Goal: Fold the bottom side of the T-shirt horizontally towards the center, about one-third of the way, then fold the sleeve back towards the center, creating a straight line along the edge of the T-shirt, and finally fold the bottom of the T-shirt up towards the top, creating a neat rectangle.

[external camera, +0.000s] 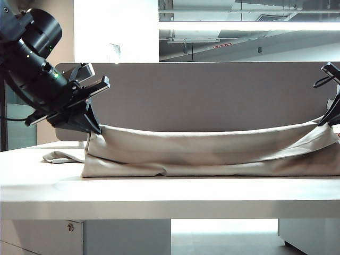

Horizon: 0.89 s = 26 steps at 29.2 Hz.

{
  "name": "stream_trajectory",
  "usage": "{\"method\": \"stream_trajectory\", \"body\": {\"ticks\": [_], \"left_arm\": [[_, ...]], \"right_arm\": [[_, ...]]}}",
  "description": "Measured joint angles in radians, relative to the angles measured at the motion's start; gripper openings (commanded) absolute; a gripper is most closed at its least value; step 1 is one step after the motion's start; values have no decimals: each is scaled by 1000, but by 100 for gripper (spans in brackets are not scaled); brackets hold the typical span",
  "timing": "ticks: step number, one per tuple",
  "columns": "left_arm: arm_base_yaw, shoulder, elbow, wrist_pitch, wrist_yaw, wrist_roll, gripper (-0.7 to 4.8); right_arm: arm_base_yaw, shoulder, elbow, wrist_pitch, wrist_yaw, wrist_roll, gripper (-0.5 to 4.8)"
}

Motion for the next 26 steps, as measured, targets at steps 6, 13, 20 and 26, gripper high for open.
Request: {"method": "stream_trajectory", "body": {"ticks": [6,13,20,26], "left_arm": [[2,19,65,13,-22,31,-6],[10,109,162,-43,-25,38,-6],[15,151,165,-55,-61,39,-6],[25,166,165,-47,-66,62,-6]], "right_arm": [[3,37,40,0,16,0,-3],[14,74,74,5,21,0,-3],[13,87,82,37,24,0,-3],[16,88,82,76,45,0,-3]]}}
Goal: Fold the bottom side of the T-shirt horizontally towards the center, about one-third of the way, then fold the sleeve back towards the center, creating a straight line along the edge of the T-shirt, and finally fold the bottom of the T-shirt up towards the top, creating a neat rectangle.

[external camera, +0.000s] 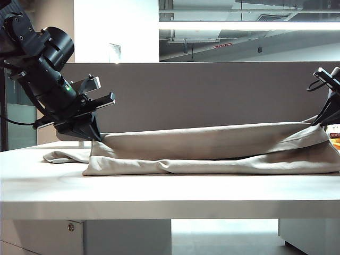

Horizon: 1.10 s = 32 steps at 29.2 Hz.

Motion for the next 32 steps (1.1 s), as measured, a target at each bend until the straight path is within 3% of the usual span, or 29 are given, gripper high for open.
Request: {"method": "stream_trajectory", "body": {"ticks": [10,12,13,15,17,19,21,32], "left_arm": [[0,10,7,52,-24,5,-6],[0,16,8,66,-26,8,-4],[0,18,11,66,-26,10,8],[0,21,19,68,-27,14,95],[0,21,28,68,-28,14,252],[0,21,31,77,-33,17,387],[0,21,31,88,-34,17,455],[11,19,31,63,-33,21,479]], "right_arm": [[13,63,26,3,1,0,0],[16,64,26,11,4,-1,37],[16,64,27,21,5,-2,90],[17,67,29,33,18,-5,173],[16,67,30,36,43,-5,241],[16,67,32,40,57,-5,260],[16,67,32,50,66,-5,267],[16,58,40,48,73,-47,285]]}}
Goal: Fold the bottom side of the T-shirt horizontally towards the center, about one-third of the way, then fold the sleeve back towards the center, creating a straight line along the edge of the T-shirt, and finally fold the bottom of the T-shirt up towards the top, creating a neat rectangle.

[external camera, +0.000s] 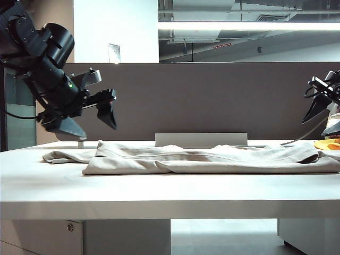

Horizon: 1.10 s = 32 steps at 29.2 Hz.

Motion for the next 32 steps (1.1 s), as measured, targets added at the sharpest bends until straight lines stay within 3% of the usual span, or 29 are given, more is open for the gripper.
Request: {"method": "stream_trajectory", "body": {"ticks": [7,11,19,21,26,31,32], "left_arm": [[9,-8,-1,-202,8,-31,479],[1,-8,-1,-261,72,-39,479],[-25,-2,-1,-272,94,-46,474],[-26,2,-1,-272,94,-46,427],[-27,33,-1,-270,94,-56,408],[-32,57,6,-256,135,-66,391],[-32,58,7,-254,140,-68,360]], "right_arm": [[-15,-9,0,-189,39,-48,284],[-15,-9,0,-262,39,-66,284],[3,-9,0,-350,39,-92,269],[3,-9,0,-362,39,-101,269],[9,-9,0,-383,39,-108,264],[9,-9,0,-401,61,-113,214],[9,-9,0,-404,62,-116,187]]}}
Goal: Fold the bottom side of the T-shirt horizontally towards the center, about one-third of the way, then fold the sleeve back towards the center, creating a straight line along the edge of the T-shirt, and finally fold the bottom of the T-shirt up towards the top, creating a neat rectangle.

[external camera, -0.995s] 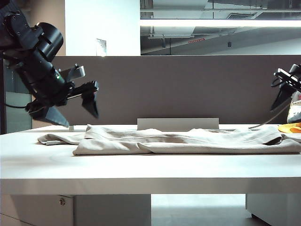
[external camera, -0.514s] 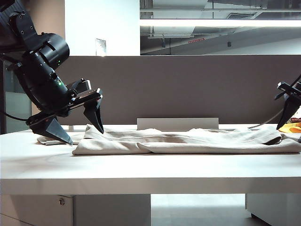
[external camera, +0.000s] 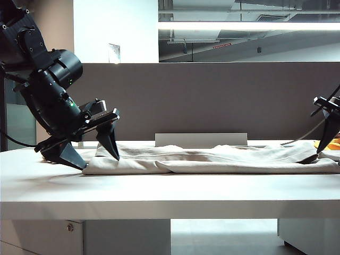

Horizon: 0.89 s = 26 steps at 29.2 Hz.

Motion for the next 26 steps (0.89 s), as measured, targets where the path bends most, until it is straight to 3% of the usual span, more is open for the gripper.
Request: {"method": "stream_trajectory", "body": {"ticks": [4,7,11,14,18,22,26], "left_arm": [[-1,5,0,-3,14,-2,229],[-1,7,-1,-13,34,-5,164],[-2,8,-2,-24,56,-8,139],[-2,8,-2,-29,60,0,62],[-2,9,-3,-50,63,4,58],[-2,9,-3,-54,65,7,92],[-3,9,-3,-53,72,11,92]], "right_arm": [[0,0,0,-4,2,-5,80],[0,0,0,-5,2,-16,79],[0,0,0,-19,2,-19,45],[0,0,0,-21,2,-20,38],[0,0,0,-22,3,-22,46],[-1,0,0,-23,3,-23,138],[-11,0,0,-27,33,-23,181]]}}
